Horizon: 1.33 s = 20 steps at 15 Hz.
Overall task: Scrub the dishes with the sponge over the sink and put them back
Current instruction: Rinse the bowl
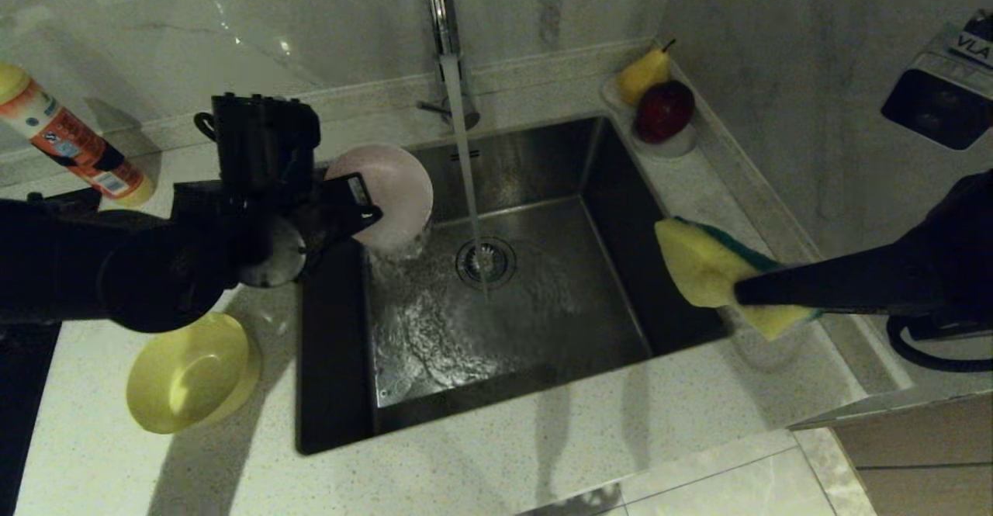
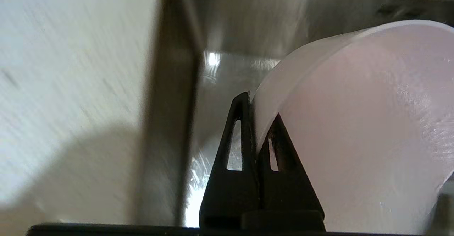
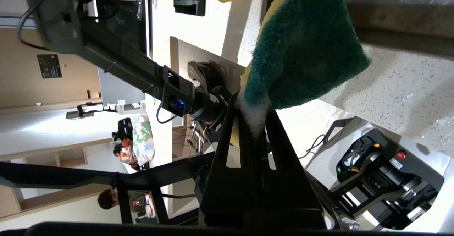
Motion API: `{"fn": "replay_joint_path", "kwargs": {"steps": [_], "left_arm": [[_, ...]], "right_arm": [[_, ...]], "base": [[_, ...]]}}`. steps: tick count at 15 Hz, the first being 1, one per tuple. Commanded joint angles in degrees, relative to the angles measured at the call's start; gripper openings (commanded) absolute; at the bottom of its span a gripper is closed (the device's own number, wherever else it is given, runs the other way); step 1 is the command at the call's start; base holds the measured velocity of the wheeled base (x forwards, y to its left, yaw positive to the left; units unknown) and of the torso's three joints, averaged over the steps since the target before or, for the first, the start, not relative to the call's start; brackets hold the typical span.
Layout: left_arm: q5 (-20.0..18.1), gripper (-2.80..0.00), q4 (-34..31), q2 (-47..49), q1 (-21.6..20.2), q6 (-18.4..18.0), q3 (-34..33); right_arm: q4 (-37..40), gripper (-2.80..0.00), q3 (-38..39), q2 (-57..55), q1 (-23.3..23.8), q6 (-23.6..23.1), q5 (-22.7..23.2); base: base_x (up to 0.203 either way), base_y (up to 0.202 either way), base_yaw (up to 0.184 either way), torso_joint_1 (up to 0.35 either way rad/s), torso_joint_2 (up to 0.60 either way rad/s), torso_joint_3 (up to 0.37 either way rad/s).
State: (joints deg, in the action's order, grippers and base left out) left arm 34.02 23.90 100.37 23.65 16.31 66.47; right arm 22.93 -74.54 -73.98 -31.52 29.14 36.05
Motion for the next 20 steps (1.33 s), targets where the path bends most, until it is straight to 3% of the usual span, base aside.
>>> {"fn": "replay_joint_path", "kwargs": {"steps": [1,3,5,6,9,12,20], "left_arm": [[0.2,-2.80,20.5,-3.2,0.0,-11.5,-7.6],[-0.2,-2.80,35.8,-3.2,0.0,-22.5,-13.1],[-2.0,-2.80,49.1,-2.1,0.0,-30.3,-16.0],[-3.1,-2.80,51.6,-1.5,0.0,-32.7,-16.9],[-4.2,-2.80,57.2,-2.3,0.0,-34.2,-15.8],[-9.3,-2.80,63.7,-3.5,0.0,-39.3,-14.5],[-10.6,-2.80,63.8,-5.5,0.0,-39.5,-14.1]], "right_arm": [[0.0,-2.80,0.4,-1.2,0.0,0.1,0.4],[0.0,-2.80,0.3,-1.2,0.0,0.1,1.6],[-0.1,-2.80,0.3,-1.2,0.0,0.1,2.0],[-0.1,-2.80,0.3,-1.2,0.0,0.1,2.0],[-0.2,-2.80,1.0,-1.8,0.2,0.0,2.1],[-2.2,-2.80,1.1,-3.4,1.8,-0.2,2.8],[-2.3,-2.80,0.4,-4.2,1.9,-0.4,3.0]], "base": [[0.000,0.000,0.000,0.000,0.00,0.000],[0.000,0.000,0.000,0.000,0.00,0.000],[0.000,0.000,0.000,0.000,0.00,0.000],[0.000,0.000,0.000,0.000,0.00,0.000],[0.000,0.000,0.000,0.000,0.00,0.000],[0.000,0.000,0.000,0.000,0.00,0.000],[0.000,0.000,0.000,0.000,0.00,0.000]]}}
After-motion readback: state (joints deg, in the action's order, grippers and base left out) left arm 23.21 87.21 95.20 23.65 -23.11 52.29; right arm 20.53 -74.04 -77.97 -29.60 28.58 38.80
